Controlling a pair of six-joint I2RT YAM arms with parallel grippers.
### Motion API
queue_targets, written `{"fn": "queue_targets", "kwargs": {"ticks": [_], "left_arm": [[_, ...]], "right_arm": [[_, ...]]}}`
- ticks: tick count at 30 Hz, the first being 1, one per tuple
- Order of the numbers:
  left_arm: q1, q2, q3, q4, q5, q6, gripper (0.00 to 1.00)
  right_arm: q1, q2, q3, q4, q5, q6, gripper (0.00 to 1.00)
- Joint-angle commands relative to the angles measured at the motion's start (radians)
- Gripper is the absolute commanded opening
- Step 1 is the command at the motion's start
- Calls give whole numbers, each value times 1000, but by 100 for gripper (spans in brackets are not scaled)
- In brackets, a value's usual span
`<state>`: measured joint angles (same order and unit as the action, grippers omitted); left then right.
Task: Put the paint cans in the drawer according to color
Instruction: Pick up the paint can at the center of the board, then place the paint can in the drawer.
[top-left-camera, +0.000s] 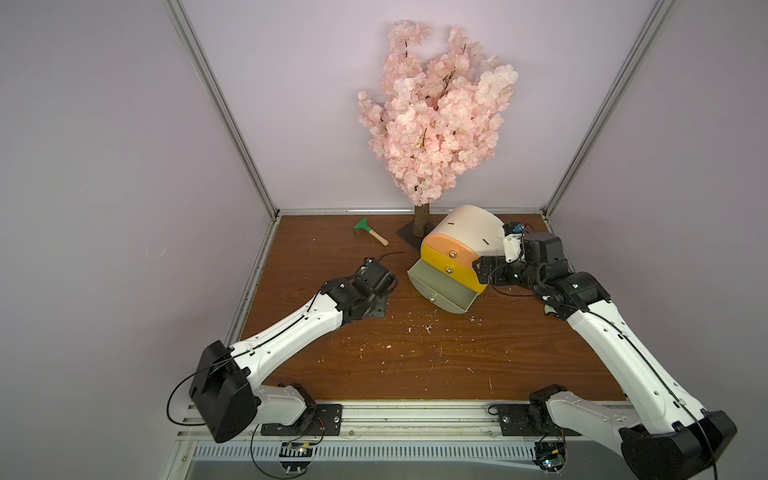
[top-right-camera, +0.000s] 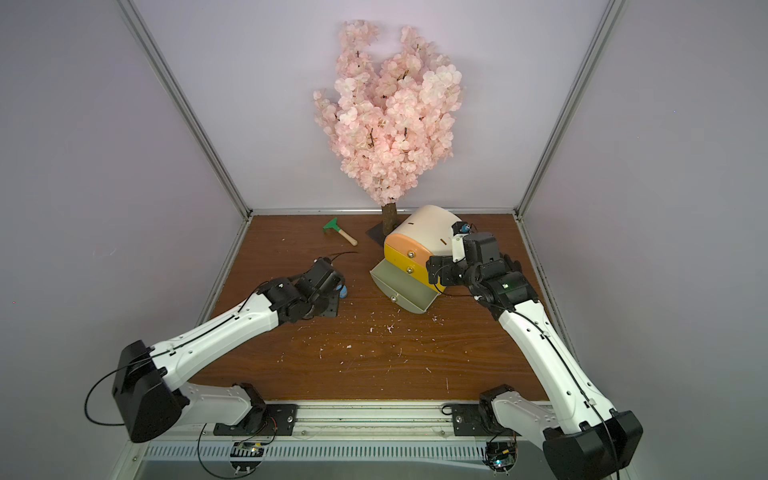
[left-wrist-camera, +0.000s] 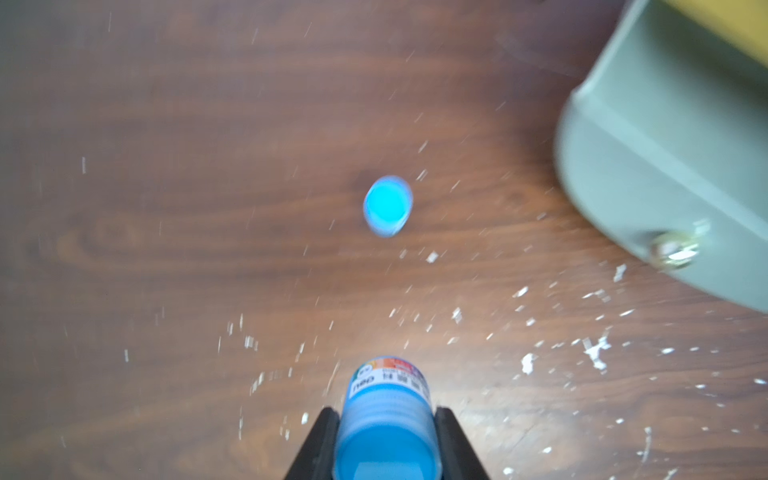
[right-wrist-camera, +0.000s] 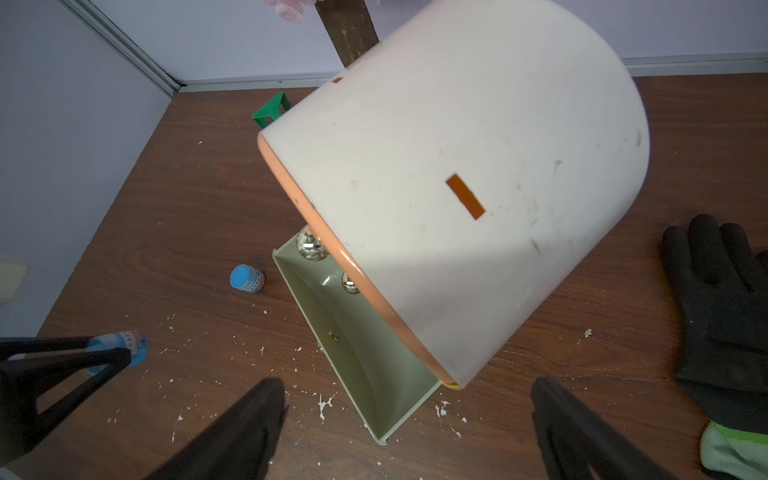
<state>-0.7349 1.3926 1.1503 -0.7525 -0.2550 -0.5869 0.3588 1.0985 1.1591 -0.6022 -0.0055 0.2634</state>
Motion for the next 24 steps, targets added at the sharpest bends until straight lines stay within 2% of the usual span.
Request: {"fn": "queue_targets", "kwargs": {"ticks": [1, 10, 15, 24], "left_arm": [[8, 109, 133, 1, -11, 206, 31], [8, 368, 395, 96, 101, 325, 30], [0, 439, 440, 153, 167, 332, 30], [-20, 519, 488, 230, 203, 336, 30]], "right_arm": [[3, -48, -5, 21, 85, 16, 99], [1, -108, -4, 9, 154, 29, 99], [2, -124, -4, 6, 159, 31, 99], [3, -132, -6, 7, 157, 30, 99]]}}
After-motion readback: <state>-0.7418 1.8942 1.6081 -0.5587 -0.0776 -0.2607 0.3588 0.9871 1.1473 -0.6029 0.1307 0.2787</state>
